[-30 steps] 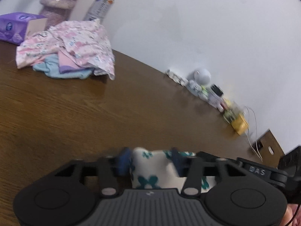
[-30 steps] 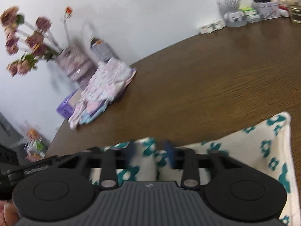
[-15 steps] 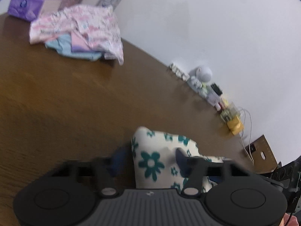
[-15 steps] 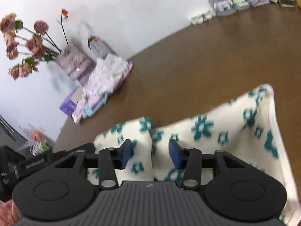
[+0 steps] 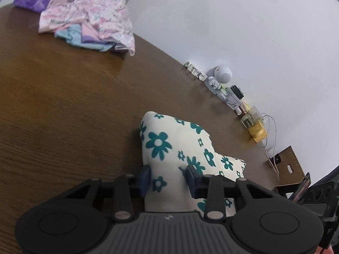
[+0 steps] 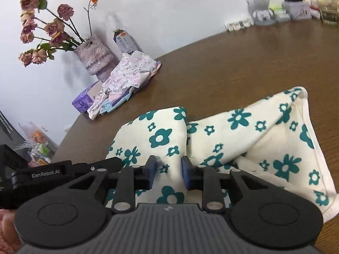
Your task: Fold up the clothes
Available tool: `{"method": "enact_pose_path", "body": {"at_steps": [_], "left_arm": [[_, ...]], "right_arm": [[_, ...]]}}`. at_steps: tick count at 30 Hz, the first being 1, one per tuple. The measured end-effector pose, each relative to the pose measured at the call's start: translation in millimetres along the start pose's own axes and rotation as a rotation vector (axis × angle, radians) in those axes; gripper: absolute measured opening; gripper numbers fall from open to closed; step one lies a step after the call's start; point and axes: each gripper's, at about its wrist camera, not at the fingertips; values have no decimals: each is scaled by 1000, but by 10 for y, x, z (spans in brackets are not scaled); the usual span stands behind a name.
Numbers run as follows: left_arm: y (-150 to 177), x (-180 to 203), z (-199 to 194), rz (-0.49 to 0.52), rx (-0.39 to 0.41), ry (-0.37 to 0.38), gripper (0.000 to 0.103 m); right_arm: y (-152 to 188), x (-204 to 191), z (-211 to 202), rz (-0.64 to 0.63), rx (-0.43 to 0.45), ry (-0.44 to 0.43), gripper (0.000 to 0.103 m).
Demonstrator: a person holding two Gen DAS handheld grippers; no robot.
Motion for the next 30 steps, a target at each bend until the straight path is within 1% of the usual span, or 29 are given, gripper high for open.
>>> {"method": "enact_pose_path", "body": {"at_steps": [1, 2, 3, 4, 6, 7, 8, 9, 10, 11, 12, 13, 14, 15, 16, 17, 18, 19, 21, 22, 23, 24, 26, 27, 29, 30], "left_arm": [[12, -14, -8, -9, 4, 5, 31], [28, -29, -28, -22, 8, 10, 36], [52, -38, -56, -34, 9, 11, 42], [84, -32, -87, -36, 9, 7, 53], [150, -2, -149, -27, 12, 3, 54], [183, 18, -173, -20, 14, 6, 52], [200, 37, -173, -12, 12, 9, 44], [206, 56, -157, -2, 8, 12, 38], [211, 65, -138, 4, 9, 12, 33], [214, 66, -117, 9, 13, 10, 33], [217, 67, -96, 13, 18, 9, 33], [221, 62, -101, 9, 22, 10, 33], [227, 53, -123, -2, 26, 13, 37], [232, 44, -145, -12, 30, 16, 42], [246, 34, -177, -17, 36, 22, 52], [260, 23, -194, -20, 40, 23, 56], [271, 11, -196, -27, 41, 20, 56], [282, -1, -198, -33, 42, 17, 55], [272, -14, -146, -34, 27, 21, 48], [274, -12, -120, -32, 22, 21, 33], [282, -5, -112, -28, 25, 19, 32], [285, -14, -121, -32, 27, 24, 31], [280, -57, -151, -54, 30, 39, 32], [272, -83, -171, -71, 36, 46, 35], [234, -116, -210, -99, 65, 38, 52], [213, -128, -207, -103, 72, 30, 52]], "right_arm": [[15, -34, 8, -20, 6, 16, 23], [30, -56, 0, -31, 10, 24, 23], [40, -64, -18, -37, 8, 25, 26], [69, -69, -60, -40, 15, 32, 34], [131, -78, -149, -46, 29, 48, 48], [177, -95, -192, -60, 36, 62, 48], [214, -114, -209, -72, 36, 60, 48], [250, -133, -224, -84, 34, 56, 43], [255, -145, -208, -95, 28, 49, 32], [262, -180, -176, -112, 32, 56, 30], [270, -216, -144, -129, 38, 65, 27], [273, -238, -122, -143, 43, 68, 26], [275, -258, -102, -156, 48, 72, 26], [285, -245, -123, -152, 52, 63, 29], [295, -229, -150, -147, 55, 54, 34], [315, -192, -202, -133, 63, 42, 39], [335, -159, -242, -121, 73, 37, 47], [368, -125, -266, -113, 83, 37, 48], [364, -91, -229, -100, 78, 16, 48], [363, -119, -188, -113, 76, 18, 41], [362, -152, -145, -127, 75, 21, 34], [360, -184, -102, -142, 73, 24, 30], [373, -232, -110, -187, 78, 44, 29], [379, -255, -117, -211, 81, 54, 30], [347, -196, -172, -182, 91, 39, 40], [322, -152, -197, -153, 105, 27, 46]]}}
Point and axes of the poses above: each gripper's, at about its wrist camera, not at the fingertips, and z roughly the way its jaws point, x to its right, y to its underside, and after that the axes turned 13 degrees about -x, right-handed
